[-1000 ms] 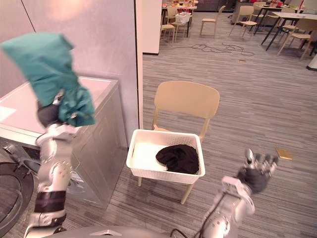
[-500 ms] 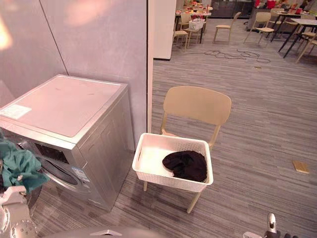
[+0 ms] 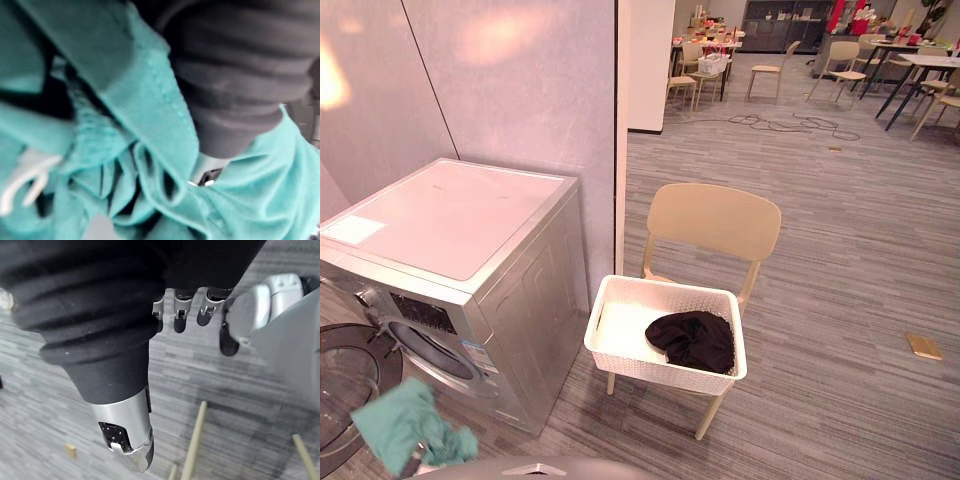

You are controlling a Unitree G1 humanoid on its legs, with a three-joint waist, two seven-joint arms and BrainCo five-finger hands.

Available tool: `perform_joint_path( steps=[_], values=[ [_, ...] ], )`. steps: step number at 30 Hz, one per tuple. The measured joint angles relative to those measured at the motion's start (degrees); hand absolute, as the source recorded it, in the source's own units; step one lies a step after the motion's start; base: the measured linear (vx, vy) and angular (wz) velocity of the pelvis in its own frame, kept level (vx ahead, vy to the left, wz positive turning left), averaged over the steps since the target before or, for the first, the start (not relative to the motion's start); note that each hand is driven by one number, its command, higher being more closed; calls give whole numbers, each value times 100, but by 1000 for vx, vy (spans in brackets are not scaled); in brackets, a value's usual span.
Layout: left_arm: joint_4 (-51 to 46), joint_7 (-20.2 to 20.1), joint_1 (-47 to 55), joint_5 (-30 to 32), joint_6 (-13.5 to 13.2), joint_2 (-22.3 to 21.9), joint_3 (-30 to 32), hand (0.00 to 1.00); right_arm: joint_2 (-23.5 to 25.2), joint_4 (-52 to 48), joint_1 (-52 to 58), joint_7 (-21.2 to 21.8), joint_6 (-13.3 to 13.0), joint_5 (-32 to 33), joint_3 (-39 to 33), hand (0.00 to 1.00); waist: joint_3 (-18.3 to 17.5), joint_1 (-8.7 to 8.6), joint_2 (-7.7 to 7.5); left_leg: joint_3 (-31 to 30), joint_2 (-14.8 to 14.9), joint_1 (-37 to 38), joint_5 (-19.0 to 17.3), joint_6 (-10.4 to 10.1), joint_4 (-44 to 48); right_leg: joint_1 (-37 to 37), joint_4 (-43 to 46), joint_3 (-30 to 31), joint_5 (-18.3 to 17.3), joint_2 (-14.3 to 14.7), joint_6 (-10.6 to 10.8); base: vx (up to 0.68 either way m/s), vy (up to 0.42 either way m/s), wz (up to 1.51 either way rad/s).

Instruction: Pick up the laundry basket with both hands and put the clothes into the washing machine.

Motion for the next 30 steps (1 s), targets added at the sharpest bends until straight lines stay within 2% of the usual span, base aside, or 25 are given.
perform_joint_path(
  steps=[4, 6, 9, 12, 14, 15, 16, 17, 18, 19, 21, 23, 24, 25, 26, 27, 28, 30],
  values=[
    [645, -176, 13, 290, 165, 7, -47, 100, -27, 370, -96, 32, 119, -488, 314, 0, 45, -12, -91, -70, 12, 126, -72, -21, 82, 182, -1, -24, -54, 20, -18, 42, -19, 2],
    [656, -258, 9, 398, 183, 43, -61, 100, -44, 366, -140, 152, 191, -661, 554, 0, 166, -21, -163, -277, 57, 63, -264, -47, 477, 366, 119, -181, -190, 24, -58, 11, -46, 31],
    [576, -400, 29, 491, 185, 79, -163, 100, -68, 319, -187, 237, 186, -658, 872, 0, 241, -8, -153, -659, 173, -298, -384, -73, 909, 353, 379, -486, -402, 112, -148, -32, -97, 62],
    [339, -466, -187, 522, 187, 83, -161, 100, -145, 155, -307, 251, 149, -665, 1190, 0, 542, 8, -125, -1222, 261, -795, -217, -185, 1156, 148, 977, -1056, -745, 157, -268, -86, -123, 93],
    [291, -468, -249, 646, 185, 56, -158, 100, -159, -23, -335, 235, 71, -793, 1191, 0, 716, 27, -92, -1368, 275, -845, -138, -132, 1133, 57, 1282, -1267, -913, 125, -319, -95, -106, 62],
    [253, -467, -245, 703, 186, 38, -143, 100, -177, -143, -398, 234, 36, -888, 1165, 0, 849, 59, -113, -1329, 314, -903, -154, -77, 1074, -3, 1441, -1331, -976, 121, -360, -140, -105, 59],
    [234, -455, -241, 730, 189, 63, -6, 100, -173, -107, -565, 222, 16, -977, 1088, 0, 776, 72, -313, -756, 461, -950, -458, 184, 971, -159, 1457, -1500, -921, -40, -437, -103, -53, 54],
    [190, -453, -322, 740, 187, 68, 52, 100, -140, -110, -614, 217, -16, -1040, 1056, 0, 852, 47, -360, -554, 553, -1153, -562, 322, 1427, -193, 1481, -1610, -892, -128, -441, -70, -30, 55],
    [165, -457, -357, 749, 184, 60, 83, 100, -165, -112, -633, 213, -39, -1093, 1003, 0, 873, 66, -355, -405, 637, -1354, -618, 402, 1950, -241, 1503, -1703, -866, -165, -469, -50, -21, 75],
    [167, -448, -414, 789, 186, 40, 98, 100, -277, -76, -612, 190, -42, -1105, 705, 0, 869, 6, -212, -105, 1000, -1570, -826, 457, 3018, -176, 1464, -2017, -812, -169, -477, -55, -17, 77],
    [167, -426, -432, 836, 183, 43, 106, 100, -318, 11, -587, 175, -45, -1088, 532, 0, 856, -83, -166, 114, 1251, -1397, -971, 460, 3258, -26, 1357, -2217, -754, -178, -435, -31, 35, 73],
    [334, -384, -569, 844, 152, 75, 64, 100, -354, 152, -585, 173, -55, -929, 323, 0, 834, -182, -101, 260, 1586, -964, -1082, 382, 3040, 258, 1134, -2511, -597, -177, -255, 25, 196, 80],
    [412, -374, -651, 842, 153, 50, -54, 100, -388, 245, -600, 175, -76, -795, 228, 0, 800, -215, -4, 242, 1568, -675, -1019, -10, 2457, 314, 1024, -2598, -476, -152, -112, 26, 202, 70],
    [444, -371, -692, 842, 154, 57, -156, 100, -414, 347, -637, 177, -81, -752, 201, 0, 752, -240, 69, 269, 1496, -613, -1085, -316, 2165, 312, 923, -2625, -389, -136, -84, 30, 289, 71],
    [451, -367, -739, 839, 154, 199, -387, 100, -315, 589, -763, 175, -48, -705, 227, 0, 755, -266, -72, 260, 1244, -549, -924, -561, 1748, 342, 614, -2598, -205, -185, -120, 0, 319, 49],
    [456, -362, -797, 842, 156, 480, -725, 100, -130, 774, -920, 173, -18, -641, 451, 0, 777, -266, -304, 178, 995, -502, -778, -505, 1516, 460, 157, -2490, 53, -183, -256, -16, 362, 40],
    [475, -360, -821, 842, 162, 562, -864, 100, -122, 844, -974, 175, -4, -642, 559, 0, 782, -271, -353, 141, 922, -516, -767, -492, 1508, 509, 36, -2488, 140, -202, -229, -69, 280, 38],
    [505, -362, -984, 841, 153, 770, -1325, 100, -140, 831, -1125, 176, -14, -644, 793, 0, 784, -230, -373, -42, 605, -693, -732, -378, 1509, 545, -116, -2481, 212, -416, -183, -78, 173, 52]
  ],
)
